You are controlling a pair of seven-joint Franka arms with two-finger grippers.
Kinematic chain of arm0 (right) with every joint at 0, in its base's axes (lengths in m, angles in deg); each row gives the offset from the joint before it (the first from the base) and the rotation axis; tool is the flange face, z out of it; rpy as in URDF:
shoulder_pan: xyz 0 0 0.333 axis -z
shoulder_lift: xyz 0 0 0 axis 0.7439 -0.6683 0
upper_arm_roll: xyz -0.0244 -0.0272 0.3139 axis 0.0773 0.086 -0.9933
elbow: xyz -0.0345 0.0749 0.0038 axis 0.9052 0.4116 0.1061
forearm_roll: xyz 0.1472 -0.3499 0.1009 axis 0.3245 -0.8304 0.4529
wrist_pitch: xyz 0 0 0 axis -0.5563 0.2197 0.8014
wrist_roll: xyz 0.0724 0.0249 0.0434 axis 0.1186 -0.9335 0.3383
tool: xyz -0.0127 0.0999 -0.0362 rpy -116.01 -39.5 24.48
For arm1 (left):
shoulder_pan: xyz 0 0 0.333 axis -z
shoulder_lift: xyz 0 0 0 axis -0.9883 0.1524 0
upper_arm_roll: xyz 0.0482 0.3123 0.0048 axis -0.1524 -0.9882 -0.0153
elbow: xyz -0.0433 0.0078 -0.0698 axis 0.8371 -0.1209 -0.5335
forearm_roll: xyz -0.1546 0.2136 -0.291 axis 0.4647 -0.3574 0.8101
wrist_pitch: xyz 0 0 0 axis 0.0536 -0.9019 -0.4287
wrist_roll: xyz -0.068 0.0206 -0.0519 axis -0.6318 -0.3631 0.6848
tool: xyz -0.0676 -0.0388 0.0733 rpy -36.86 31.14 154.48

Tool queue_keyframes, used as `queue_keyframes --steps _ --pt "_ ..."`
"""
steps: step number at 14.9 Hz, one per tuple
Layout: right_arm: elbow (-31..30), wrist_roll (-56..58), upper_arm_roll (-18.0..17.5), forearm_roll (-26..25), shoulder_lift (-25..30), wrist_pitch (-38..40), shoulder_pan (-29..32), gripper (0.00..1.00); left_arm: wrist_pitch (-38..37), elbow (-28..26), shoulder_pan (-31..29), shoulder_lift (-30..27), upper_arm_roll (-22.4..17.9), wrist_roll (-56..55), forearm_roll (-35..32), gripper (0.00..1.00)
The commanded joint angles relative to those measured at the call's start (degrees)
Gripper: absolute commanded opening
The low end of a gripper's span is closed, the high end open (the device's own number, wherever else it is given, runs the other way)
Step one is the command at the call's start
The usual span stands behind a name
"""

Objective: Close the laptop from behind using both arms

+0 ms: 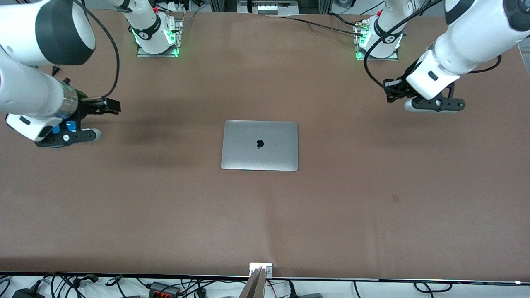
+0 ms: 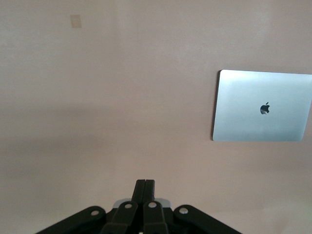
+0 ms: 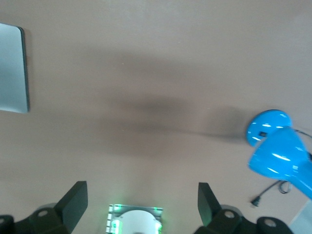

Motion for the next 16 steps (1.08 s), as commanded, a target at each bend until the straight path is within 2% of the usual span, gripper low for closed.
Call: queue_keyframes --steps 1,3,4,6,7,9,10,11,12,13,14,15,16 --pt "-1.94 4.23 -1.84 0.55 4.53 -1.31 7.37 1.0 -3.19 1.58 -0.39 -0.73 -0.52 1.73 0.2 0.0" --pt "-7.46 6.79 -5.97 1.08 9.45 -2.55 13.18 1.0 -4.61 1.58 1.97 -1.35 -4.46 2.43 -0.06 0.0" --pt "-11.06 6.88 -6.25 1.69 11.65 -3.16 13.73 1.0 -5.22 1.58 4.94 -1.35 -7.96 2.52 -0.15 0.0" --pt "-18.62 7.05 -6.34 1.96 16.66 -6.32 14.0 1.0 -6.1 1.66 9.96 -1.26 -12.2 2.43 -2.07 0.01" --pt "-19.08 7.14 -6.25 1.79 16.77 -6.51 14.09 1.0 -6.89 1.84 10.42 -1.26 -12.56 2.34 -2.87 0.12" --pt "-17.78 7.06 -5.9 1.09 16.86 -9.21 13.74 1.0 -7.59 2.71 10.42 -0.91 -12.56 1.56 -2.88 0.22" --pt "-16.81 6.88 -5.9 1.35 16.77 -11.06 13.65 1.0 -8.12 3.07 10.42 -0.74 -12.65 1.38 -2.96 0.34" --pt "-16.8 6.45 -5.55 2.74 16.86 -11.17 13.56 1.0 -8.39 3.07 10.34 -0.65 -12.74 0.85 -2.96 0.42" --pt "-16.28 5.75 -5.2 4.58 16.42 -11.26 13.3 1.0 -8.39 3.07 10.25 -0.65 -12.74 0.24 -2.96 0.55" --pt "-15.67 4.09 -2.15 7.12 15.03 -11.6 12.95 1.0 -8.39 3.07 10.25 -0.65 -12.74 -0.55 -2.96 0.67" --pt "-14.18 2.85 0.75 8.72 14.14 -11.09 11.55 1.0 -8.39 3.07 10.25 -0.65 -12.74 -0.64 -3.75 0.96" --pt "-14.17 2.75 1.13 8.47 14.14 -10.65 11.1 1.0 -8.39 3.07 10.25 -0.65 -12.65 -0.38 -5.5 1.0" --pt "-14.25 2.75 1.22 7.86 14.4 -10.38 11.54 1.0 -8.39 3.16 10.25 -0.65 -12.65 -0.29 -6.04 1.0"
